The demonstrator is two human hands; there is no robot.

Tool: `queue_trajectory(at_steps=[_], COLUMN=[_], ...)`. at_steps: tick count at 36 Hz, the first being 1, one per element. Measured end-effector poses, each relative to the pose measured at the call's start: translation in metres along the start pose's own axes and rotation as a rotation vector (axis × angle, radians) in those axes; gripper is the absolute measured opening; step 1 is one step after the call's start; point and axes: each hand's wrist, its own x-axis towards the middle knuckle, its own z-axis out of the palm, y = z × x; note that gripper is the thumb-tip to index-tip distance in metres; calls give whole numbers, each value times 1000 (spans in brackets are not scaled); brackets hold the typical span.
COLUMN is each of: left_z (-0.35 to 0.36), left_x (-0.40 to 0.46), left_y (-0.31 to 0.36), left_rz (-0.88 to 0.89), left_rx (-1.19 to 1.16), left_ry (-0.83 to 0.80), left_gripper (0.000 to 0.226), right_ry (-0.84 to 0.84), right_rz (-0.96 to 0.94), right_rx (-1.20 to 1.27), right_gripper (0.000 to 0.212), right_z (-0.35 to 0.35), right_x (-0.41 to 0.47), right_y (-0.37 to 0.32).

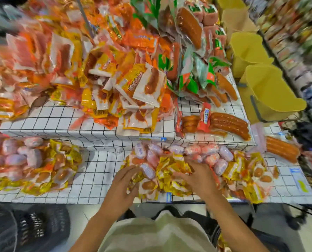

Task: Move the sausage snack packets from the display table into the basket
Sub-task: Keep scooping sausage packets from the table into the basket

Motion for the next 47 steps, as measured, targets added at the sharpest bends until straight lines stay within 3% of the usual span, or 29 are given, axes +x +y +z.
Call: queue_trajectory(at_steps=[4,7,9,11,18,21,24,29,31,34,37,42,44,47], left_z=[-1,-8,-11,-13,-25,-25,-33,-56,-67,-82,-94,-106,-108,-109], left_x=[5,9,12,17,36,41,39,22,14,1,-8,-17,-19,-22], left_y=[-5,0,9,21,66,67,50,3,-17,-45,-68,-91,-97,-106], left_rz=[16,18,18,-7,-304,-488,-572,-648,-662,-675,-697,-745,-747,-763], left_rx=[43,35,-15,-114,-926,-1196,-1227,-1230,-1244,-1249,-1264,-1252,-1239,-1220], left_ry=[41,37,48,44,-255,-268,-181,-122,-89,-18,41,57,29,-5], left_gripper=[43,42,41,40,73,85,61,77,70,48,47,38,35,37], right_ry=[62,158,224,301,200,86,-47,-260,-315,-322,-294,-266,-318,-309], right_rz=[40,69,61,20,-15,-13,11,13,3,37,127,429,525,651], right_rx=[54,155,234,293,495,546,611,637,597,586,638,676,655,644], right_gripper=[60,37,23,23,20,14,26,49,53,58,50,45,56,98], right_z=[-23,-42,-54,-65,-59,-29,-10,7,12,18,25,40,48,73], right_x=[-2,-7,-8,-10,-16,-20,-20,-19,-22,-26,-35,-58,-70,-87], right_y=[-12,-27,-39,-50,-100,-119,-131,-139,-141,-137,-126,-95,-83,-70])
